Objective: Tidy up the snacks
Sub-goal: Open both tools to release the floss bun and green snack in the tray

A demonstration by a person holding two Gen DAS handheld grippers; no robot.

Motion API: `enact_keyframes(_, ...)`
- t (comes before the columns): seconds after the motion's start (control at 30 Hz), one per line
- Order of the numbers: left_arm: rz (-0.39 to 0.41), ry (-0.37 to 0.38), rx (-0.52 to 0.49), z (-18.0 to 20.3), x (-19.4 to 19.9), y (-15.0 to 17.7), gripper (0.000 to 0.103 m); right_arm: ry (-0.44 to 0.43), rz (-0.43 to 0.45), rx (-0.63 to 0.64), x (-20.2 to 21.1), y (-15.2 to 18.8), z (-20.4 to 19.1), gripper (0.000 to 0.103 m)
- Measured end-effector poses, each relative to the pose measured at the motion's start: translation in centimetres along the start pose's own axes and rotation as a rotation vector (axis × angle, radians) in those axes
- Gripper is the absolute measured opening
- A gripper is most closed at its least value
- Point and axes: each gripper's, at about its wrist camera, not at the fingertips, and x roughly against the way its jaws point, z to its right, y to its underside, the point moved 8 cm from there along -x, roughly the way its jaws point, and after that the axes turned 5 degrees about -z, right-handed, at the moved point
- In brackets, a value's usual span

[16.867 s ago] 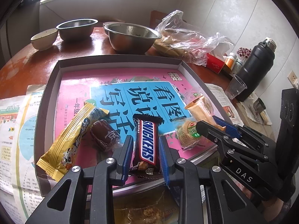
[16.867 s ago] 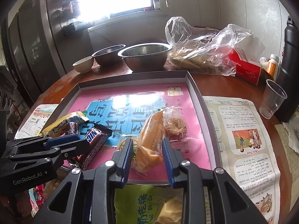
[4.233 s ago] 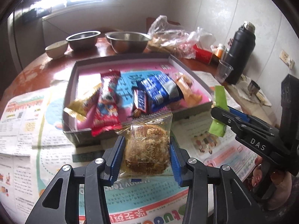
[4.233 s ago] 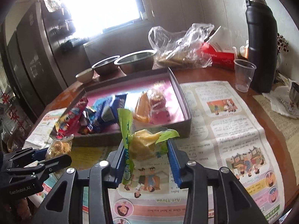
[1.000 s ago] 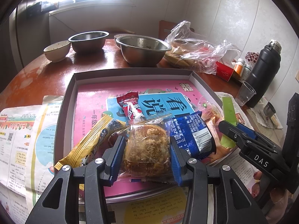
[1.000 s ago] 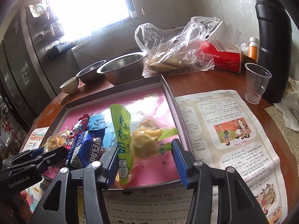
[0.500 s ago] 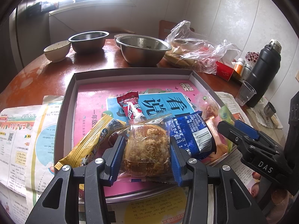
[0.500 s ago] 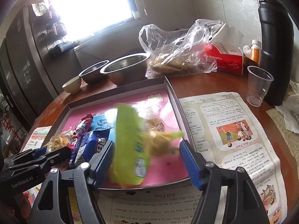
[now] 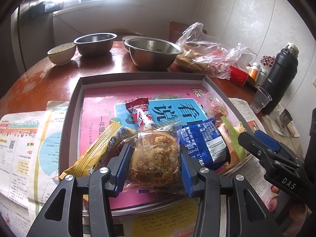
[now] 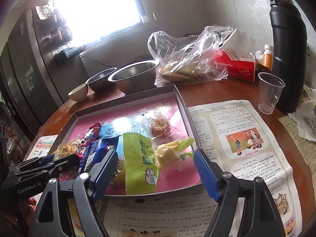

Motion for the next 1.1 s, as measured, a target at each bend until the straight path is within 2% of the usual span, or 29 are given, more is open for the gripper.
enact_keyframes(0.27, 0.003, -0.017, 0.005, -0.3, 0.1, -0.2, 0.062, -0.003, 0.011, 0.003, 0.7, 0.0, -0.2, 0.078)
enact_keyframes(0.5, 0.021, -0.019, 0.015, -0.6, 0.9, -0.5, 0.067, -0.006, 0.022, 0.002, 1.2, -0.1, -0.3, 0.079)
enact_keyframes(0.67, 0.047, -0.025, 0.013, -0.6, 2.1, -0.8, 0.074, -0.011, 0.04, 0.005, 1.9, -0.4, -0.4, 0.079)
enact_keyframes(1.1, 0.091, -0.074, 0.022, -0.9, 5.0, -0.5, 0.078, 0.007, 0.087, 0.012, 4.3, -0.8, -0.4, 0.091)
